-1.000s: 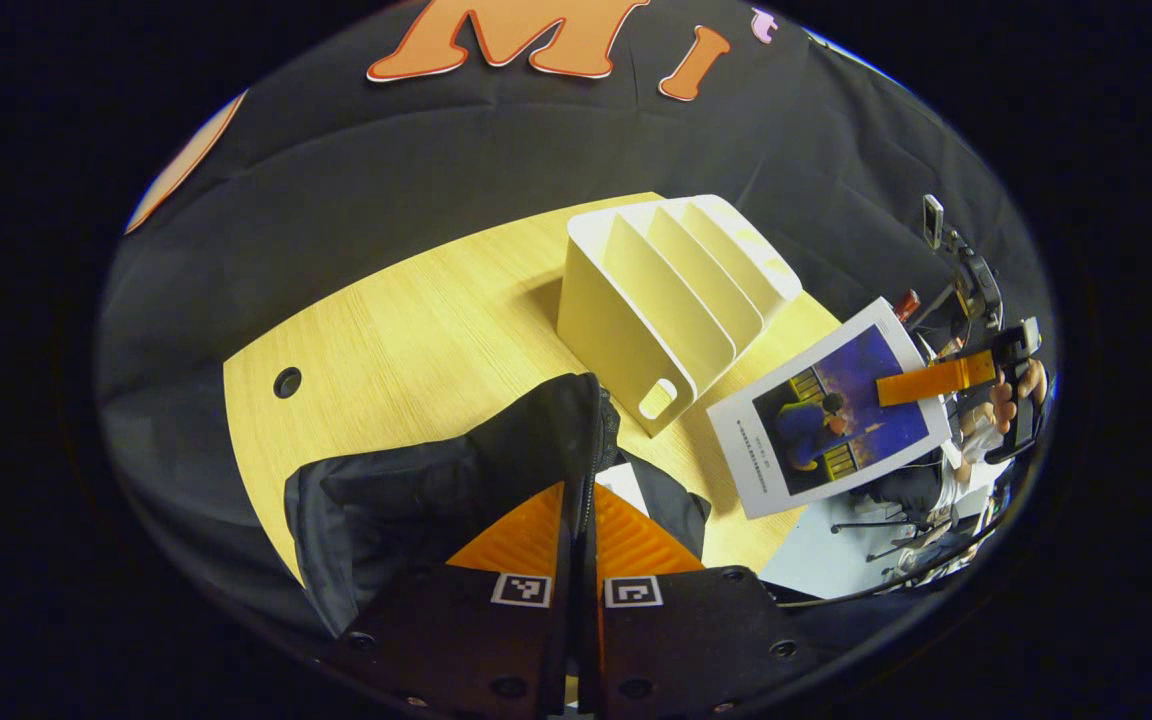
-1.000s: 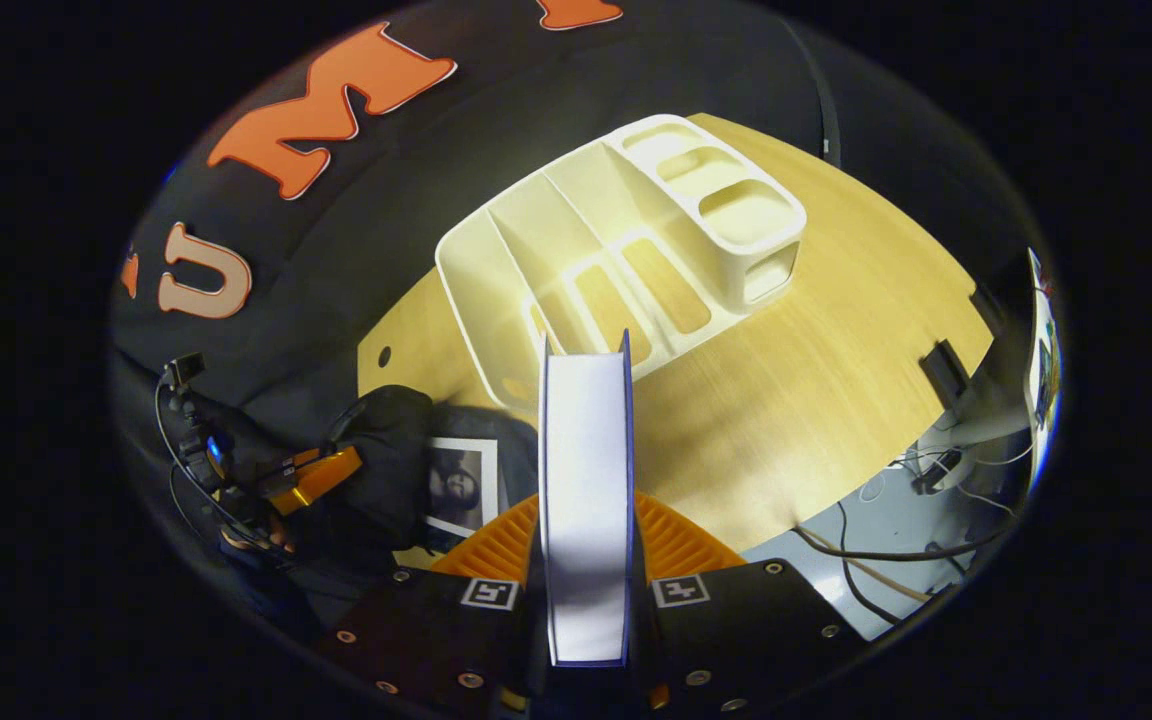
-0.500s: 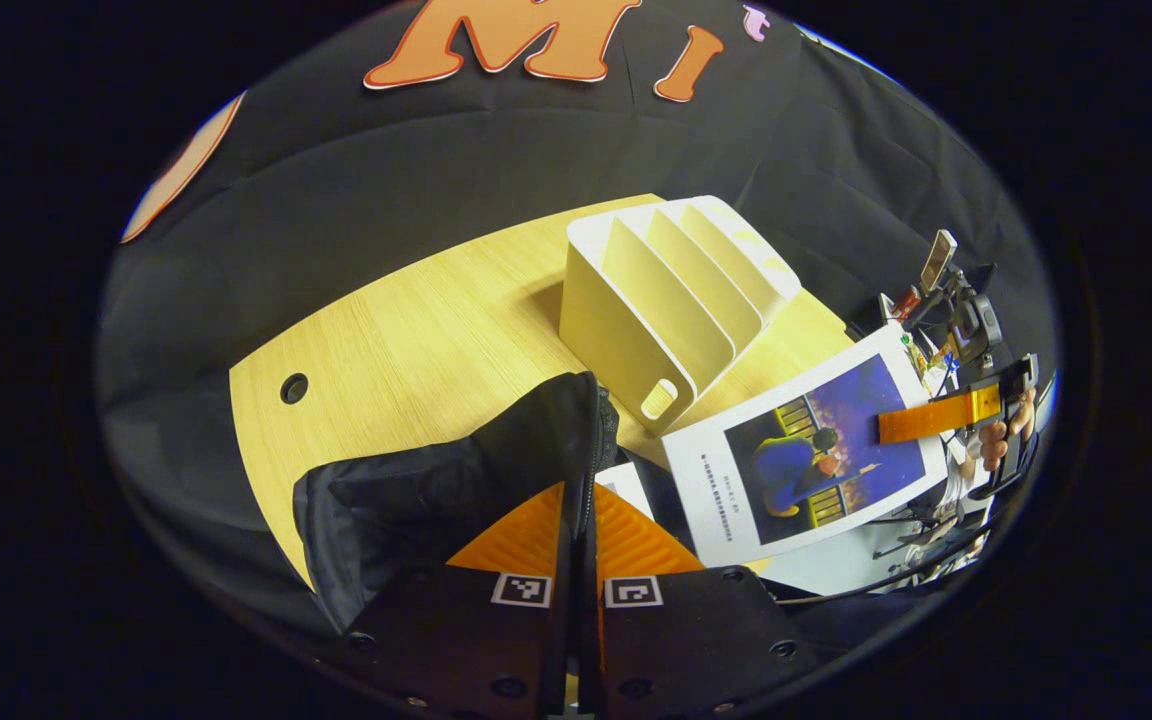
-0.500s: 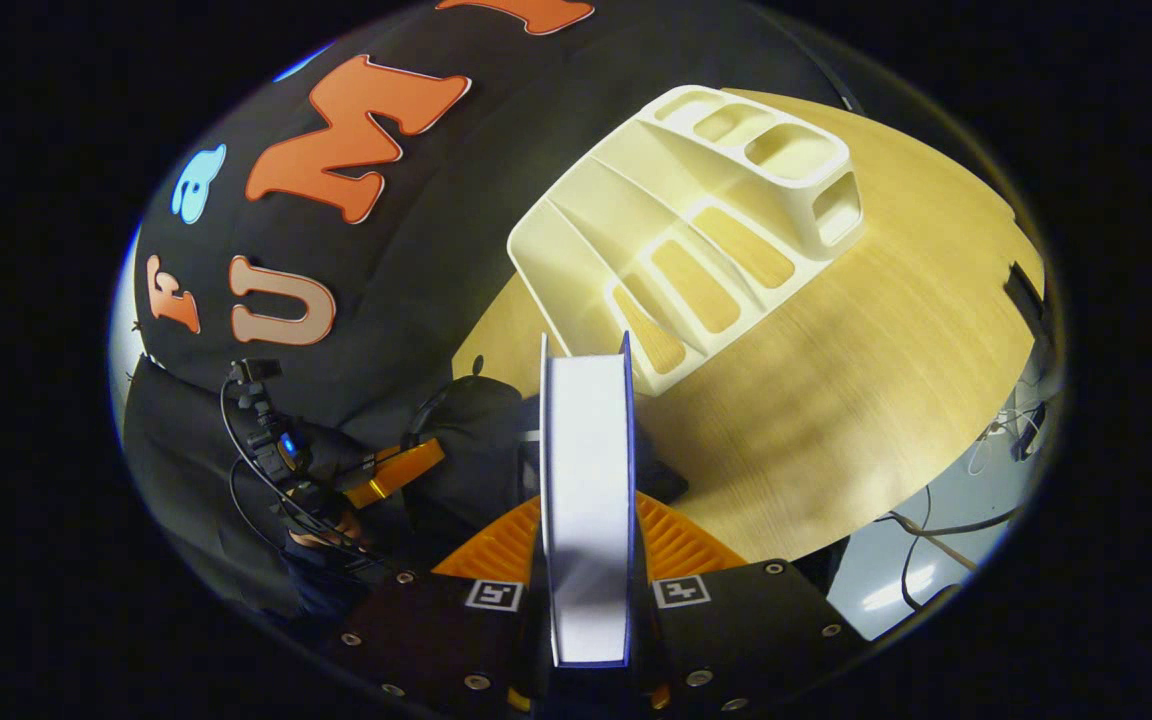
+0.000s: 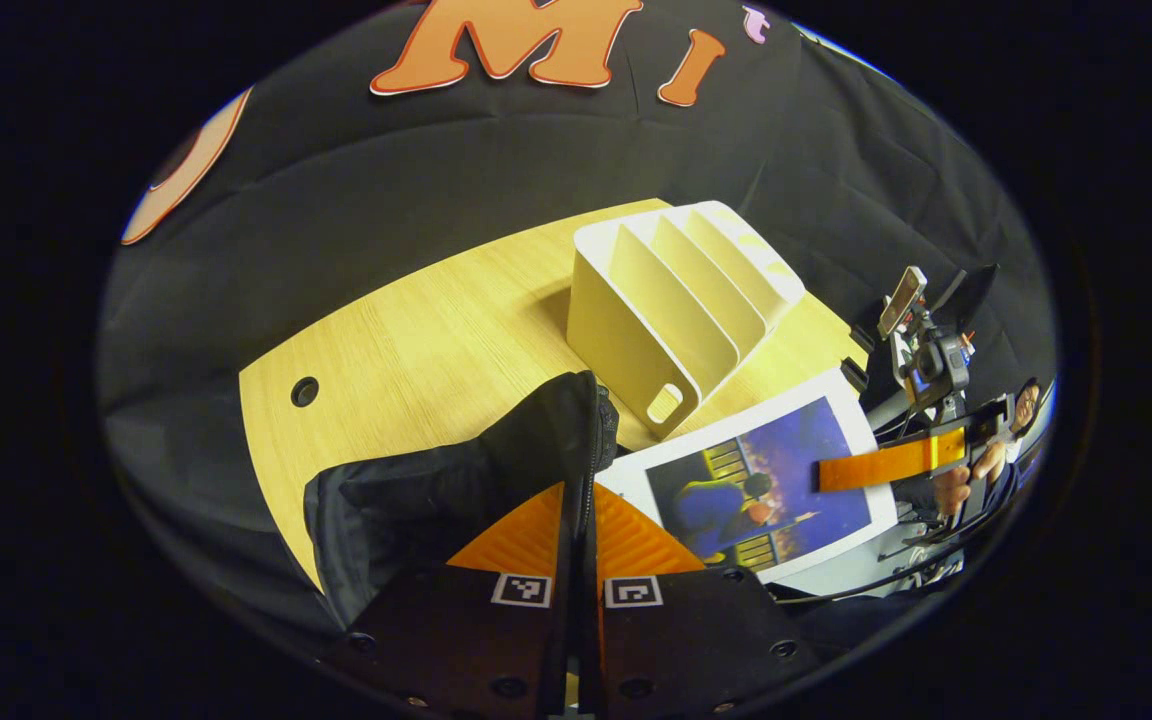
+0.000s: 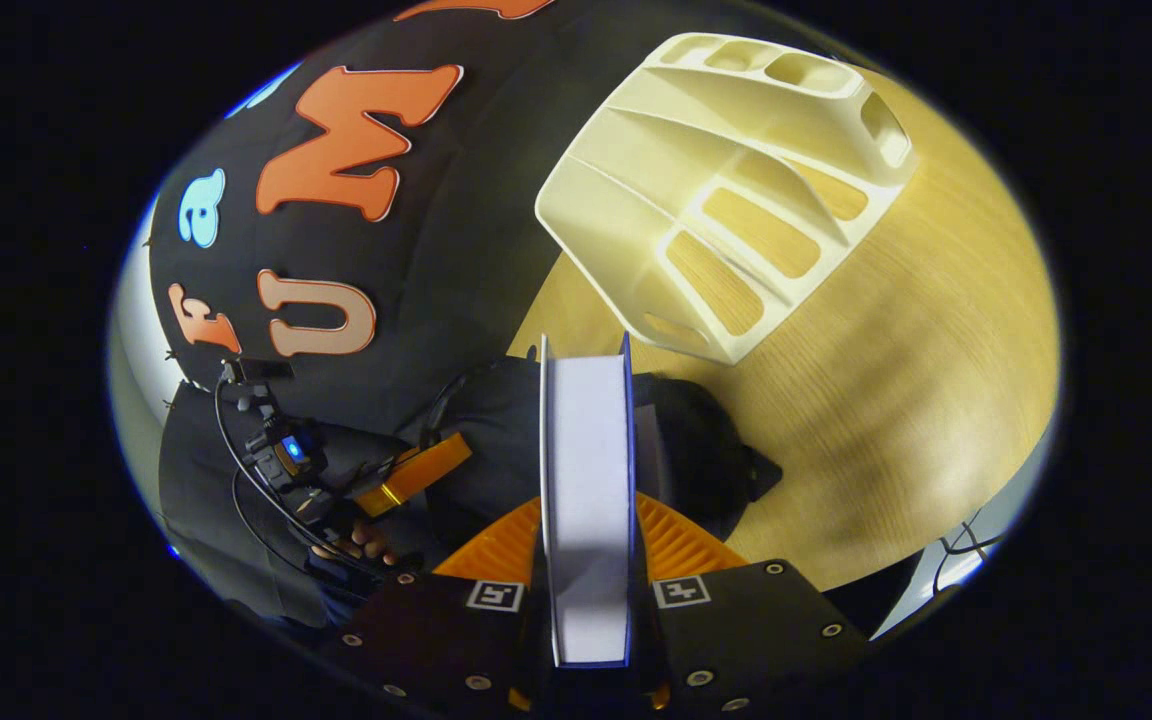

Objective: Open the schoolbag, grab two books from the bookshelf and put them into the schoolbag.

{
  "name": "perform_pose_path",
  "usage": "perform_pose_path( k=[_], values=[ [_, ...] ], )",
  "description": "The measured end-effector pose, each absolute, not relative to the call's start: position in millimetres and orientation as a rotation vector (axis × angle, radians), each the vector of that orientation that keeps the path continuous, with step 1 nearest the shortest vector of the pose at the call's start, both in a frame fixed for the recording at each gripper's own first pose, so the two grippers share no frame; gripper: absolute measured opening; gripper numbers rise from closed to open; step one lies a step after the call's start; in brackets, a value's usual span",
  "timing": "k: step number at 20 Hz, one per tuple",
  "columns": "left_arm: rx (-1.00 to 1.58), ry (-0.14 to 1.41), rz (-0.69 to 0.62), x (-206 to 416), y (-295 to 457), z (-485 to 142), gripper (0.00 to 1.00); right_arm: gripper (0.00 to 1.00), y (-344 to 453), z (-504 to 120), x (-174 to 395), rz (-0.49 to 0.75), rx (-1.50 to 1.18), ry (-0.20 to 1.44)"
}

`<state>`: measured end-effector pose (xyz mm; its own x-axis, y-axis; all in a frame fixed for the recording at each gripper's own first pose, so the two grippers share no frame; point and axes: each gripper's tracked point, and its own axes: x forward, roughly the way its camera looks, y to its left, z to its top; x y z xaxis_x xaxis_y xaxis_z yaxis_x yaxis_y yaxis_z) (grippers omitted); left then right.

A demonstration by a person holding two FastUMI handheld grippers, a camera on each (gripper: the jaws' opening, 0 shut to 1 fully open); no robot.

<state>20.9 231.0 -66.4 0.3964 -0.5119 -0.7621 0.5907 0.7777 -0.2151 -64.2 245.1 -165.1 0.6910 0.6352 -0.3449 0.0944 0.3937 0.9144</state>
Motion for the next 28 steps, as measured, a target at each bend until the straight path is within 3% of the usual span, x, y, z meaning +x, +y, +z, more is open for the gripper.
perform_pose_path(
  k=[9, 28],
  values=[
    [0.085, 0.911, -0.709, 16, 228, -57, 0.06, 0.33, 303, -185, -33, 0.476, 1.133, 0.735],
    [0.093, 0.900, -0.761, -3, 202, -53, 0.06, 0.35, 373, -216, -2, 0.517, 1.187, 0.756]
  ],
)
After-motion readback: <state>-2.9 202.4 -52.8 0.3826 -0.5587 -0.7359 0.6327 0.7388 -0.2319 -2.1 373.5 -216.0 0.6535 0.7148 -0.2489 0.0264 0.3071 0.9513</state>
